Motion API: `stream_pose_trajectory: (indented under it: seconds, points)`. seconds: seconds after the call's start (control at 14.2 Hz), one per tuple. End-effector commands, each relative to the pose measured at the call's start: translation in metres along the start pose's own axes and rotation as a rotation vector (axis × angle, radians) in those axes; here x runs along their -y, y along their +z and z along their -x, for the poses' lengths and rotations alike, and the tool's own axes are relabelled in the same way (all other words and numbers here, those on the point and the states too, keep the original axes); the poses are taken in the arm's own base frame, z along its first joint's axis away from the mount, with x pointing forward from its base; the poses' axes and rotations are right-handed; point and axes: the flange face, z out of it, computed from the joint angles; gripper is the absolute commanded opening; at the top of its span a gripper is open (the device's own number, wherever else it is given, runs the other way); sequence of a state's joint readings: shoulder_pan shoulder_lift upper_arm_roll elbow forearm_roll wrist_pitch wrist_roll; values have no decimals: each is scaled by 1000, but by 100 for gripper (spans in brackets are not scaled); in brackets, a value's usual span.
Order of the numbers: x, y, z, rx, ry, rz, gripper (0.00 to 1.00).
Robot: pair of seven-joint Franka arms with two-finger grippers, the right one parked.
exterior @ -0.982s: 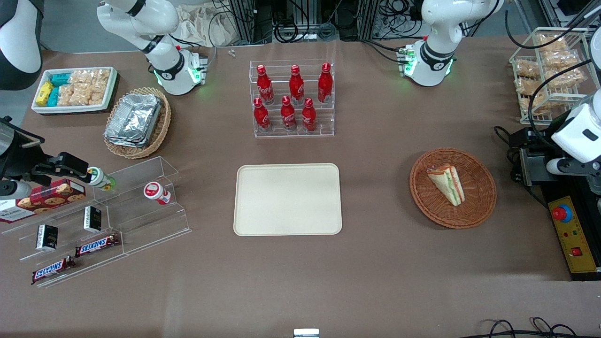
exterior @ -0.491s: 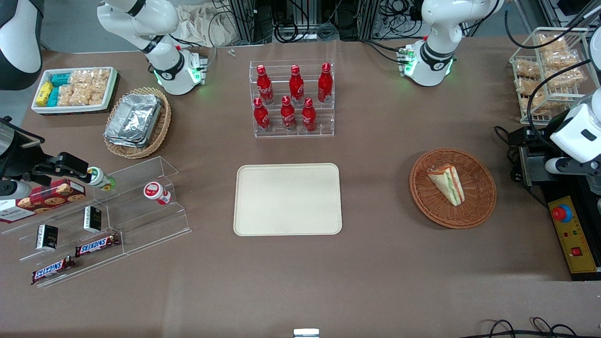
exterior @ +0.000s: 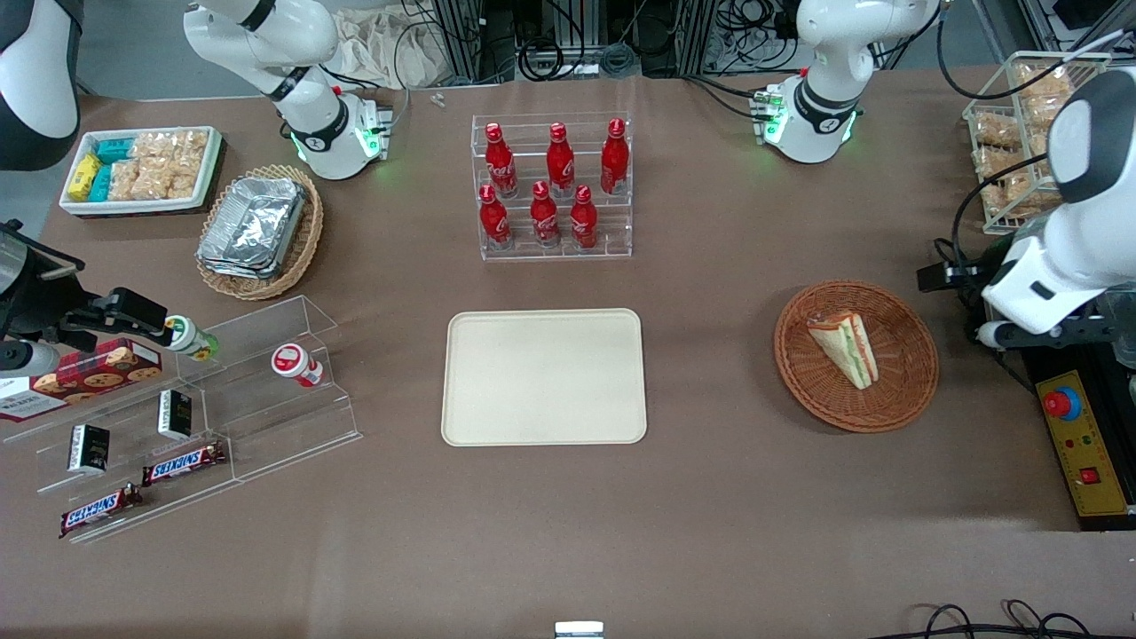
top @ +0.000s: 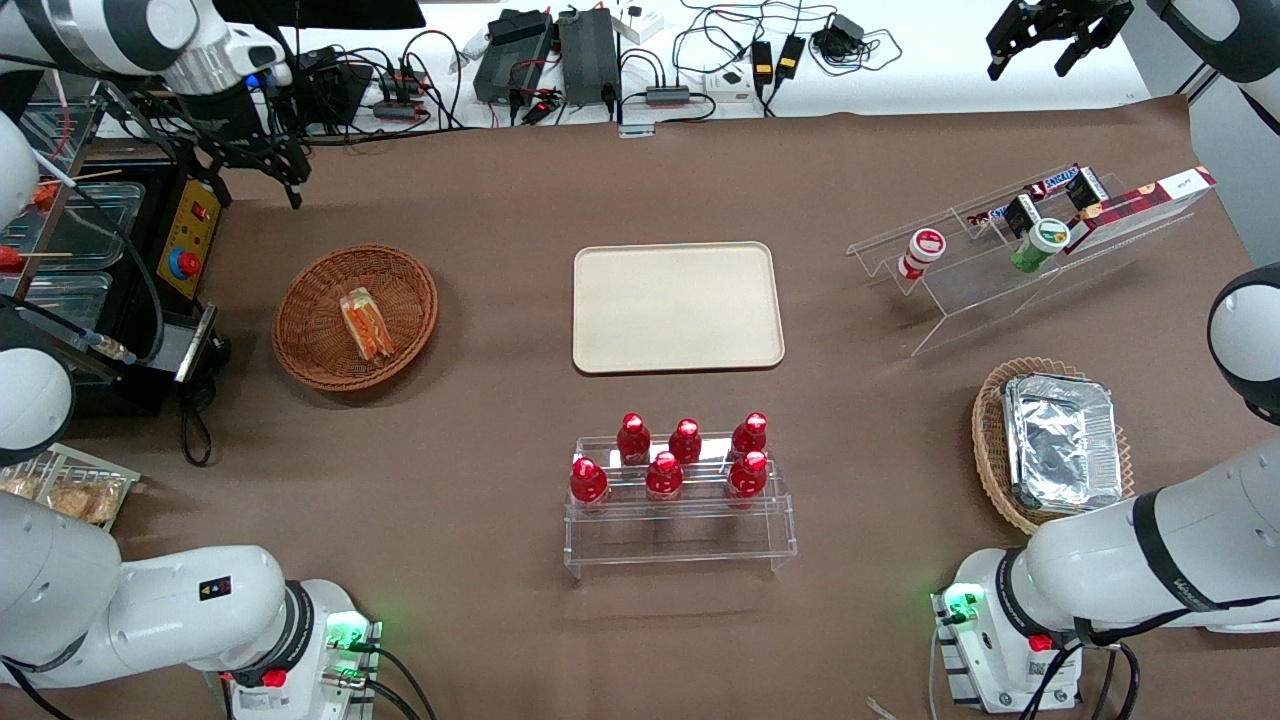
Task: Place sandwich from basket to tray
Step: 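Move the left gripper down over the sandwich in the wicker basket, then close the left gripper on the upright wrapped sandwich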
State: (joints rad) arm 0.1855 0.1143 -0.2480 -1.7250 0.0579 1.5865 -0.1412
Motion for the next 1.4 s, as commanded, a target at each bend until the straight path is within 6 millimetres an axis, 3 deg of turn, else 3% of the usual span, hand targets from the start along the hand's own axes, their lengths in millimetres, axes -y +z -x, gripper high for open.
stream_pose_trajectory:
  seconds: [0.0, 0.7, 1.33]
  points:
    - [-15, 34, 16, -41, -101, 8, 100]
    - [-23, 168, 0, -127, -411, 72, 100]
    - [-29, 225, -8, -109, -447, 95, 100]
